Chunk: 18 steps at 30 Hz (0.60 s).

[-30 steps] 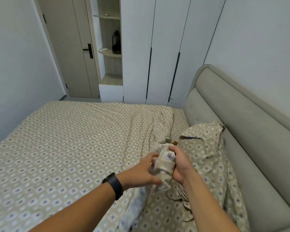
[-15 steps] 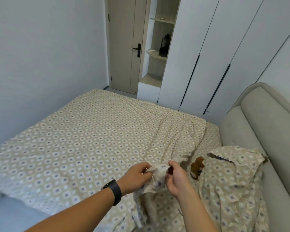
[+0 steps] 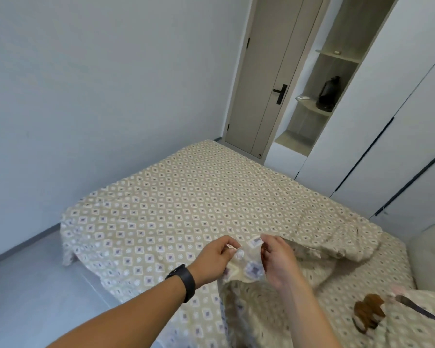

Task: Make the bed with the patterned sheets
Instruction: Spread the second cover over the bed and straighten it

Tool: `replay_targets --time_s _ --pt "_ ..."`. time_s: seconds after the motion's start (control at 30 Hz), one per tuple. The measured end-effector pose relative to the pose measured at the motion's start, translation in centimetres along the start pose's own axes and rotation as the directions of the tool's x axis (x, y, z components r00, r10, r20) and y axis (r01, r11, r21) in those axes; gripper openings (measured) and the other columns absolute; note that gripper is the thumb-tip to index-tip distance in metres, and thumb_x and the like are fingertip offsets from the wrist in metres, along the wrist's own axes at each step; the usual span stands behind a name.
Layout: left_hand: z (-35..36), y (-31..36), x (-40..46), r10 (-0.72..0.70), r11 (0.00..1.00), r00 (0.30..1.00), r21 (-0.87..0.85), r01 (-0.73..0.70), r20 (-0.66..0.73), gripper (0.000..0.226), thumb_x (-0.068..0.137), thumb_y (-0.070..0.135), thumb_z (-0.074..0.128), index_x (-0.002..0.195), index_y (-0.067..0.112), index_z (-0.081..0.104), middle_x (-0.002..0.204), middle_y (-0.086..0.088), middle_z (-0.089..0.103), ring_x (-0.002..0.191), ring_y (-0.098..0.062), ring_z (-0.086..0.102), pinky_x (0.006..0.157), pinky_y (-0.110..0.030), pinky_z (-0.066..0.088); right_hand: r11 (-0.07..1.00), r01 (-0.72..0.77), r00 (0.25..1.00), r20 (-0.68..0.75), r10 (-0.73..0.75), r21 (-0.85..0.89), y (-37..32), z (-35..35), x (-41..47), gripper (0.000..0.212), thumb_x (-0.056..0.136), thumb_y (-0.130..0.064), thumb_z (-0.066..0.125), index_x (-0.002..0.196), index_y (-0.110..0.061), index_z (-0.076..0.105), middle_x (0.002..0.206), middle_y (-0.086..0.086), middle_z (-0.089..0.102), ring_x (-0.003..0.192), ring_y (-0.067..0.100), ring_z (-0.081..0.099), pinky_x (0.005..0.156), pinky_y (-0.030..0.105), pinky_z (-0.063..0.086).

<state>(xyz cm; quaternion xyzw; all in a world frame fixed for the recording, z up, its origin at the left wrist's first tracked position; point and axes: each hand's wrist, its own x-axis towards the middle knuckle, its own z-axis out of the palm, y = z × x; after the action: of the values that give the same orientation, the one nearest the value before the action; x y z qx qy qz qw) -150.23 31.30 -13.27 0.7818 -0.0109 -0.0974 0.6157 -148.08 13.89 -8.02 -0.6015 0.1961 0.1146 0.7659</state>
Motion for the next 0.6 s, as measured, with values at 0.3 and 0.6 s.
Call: replay_targets --time_s 0.3,0.6 --pt "-17.0 -2.6 -1.1 0.094 0.993 0.986 0.056 -0.103 0.137 0.087 0.079 0.028 0.078 0.144 0.04 0.022 0.142 0.012 0.027 0.115 -0.007 0.056 0.089 -0.019 0.053 0.996 -0.089 0.993 0.078 0.089 -0.01 2.9 20.1 4.3 0.018 0.095 -0.001 0.064 0.087 -0.008 0.05 0.079 0.02 0.062 0.069 0.025 0.066 0.059 0.029 0.059" --pt "-32.5 -8.4 6.5 0.076 0.996 0.963 0.056 -0.063 -0.257 0.01 0.1 0.027 0.058 0.097 0.027 0.068 0.075 0.006 0.064 0.064 -0.011 0.057 0.063 -0.032 0.052 0.973 -0.136 0.988 0.053 0.148 -0.184 3.3 35.2 13.8 0.017 0.094 -0.005 0.062 0.091 -0.013 0.047 0.062 0.011 0.057 0.051 0.018 0.056 0.042 0.022 0.044"
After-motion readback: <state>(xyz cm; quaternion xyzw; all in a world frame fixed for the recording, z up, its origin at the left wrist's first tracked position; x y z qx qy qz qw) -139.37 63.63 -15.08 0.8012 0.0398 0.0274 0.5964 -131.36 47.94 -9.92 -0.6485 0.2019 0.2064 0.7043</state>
